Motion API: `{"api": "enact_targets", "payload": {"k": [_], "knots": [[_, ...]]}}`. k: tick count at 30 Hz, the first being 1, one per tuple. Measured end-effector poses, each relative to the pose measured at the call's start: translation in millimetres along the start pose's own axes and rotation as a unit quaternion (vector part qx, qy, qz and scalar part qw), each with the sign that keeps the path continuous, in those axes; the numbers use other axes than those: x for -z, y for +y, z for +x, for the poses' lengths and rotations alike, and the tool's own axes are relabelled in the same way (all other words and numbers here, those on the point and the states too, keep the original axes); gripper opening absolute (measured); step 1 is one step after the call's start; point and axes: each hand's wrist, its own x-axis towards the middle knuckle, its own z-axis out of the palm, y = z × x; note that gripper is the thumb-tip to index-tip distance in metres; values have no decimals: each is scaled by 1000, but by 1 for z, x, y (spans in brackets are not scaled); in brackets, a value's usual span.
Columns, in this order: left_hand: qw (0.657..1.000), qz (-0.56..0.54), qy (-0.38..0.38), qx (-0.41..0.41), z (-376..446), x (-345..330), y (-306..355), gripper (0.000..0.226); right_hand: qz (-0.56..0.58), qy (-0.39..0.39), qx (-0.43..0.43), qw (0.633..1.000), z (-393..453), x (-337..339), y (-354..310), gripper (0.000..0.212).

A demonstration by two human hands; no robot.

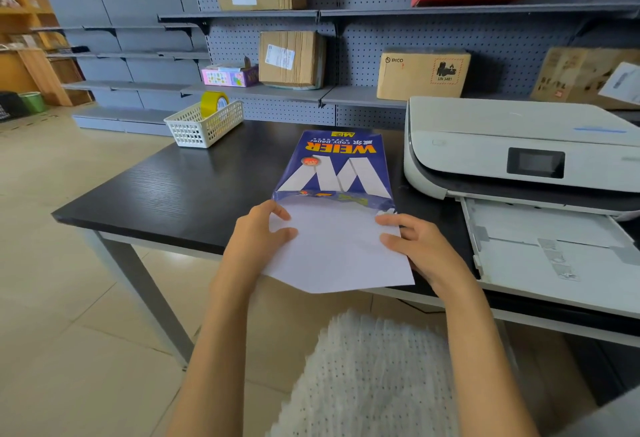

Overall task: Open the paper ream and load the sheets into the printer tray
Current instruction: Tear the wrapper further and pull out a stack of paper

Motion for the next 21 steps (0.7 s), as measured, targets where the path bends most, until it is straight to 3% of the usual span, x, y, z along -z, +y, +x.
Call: {"api": "enact_targets", "payload": {"k": [21], "knots": [[998, 57, 15, -22, -58, 29, 13, 14, -160, 11, 85, 983, -44, -2, -26, 22]]}}
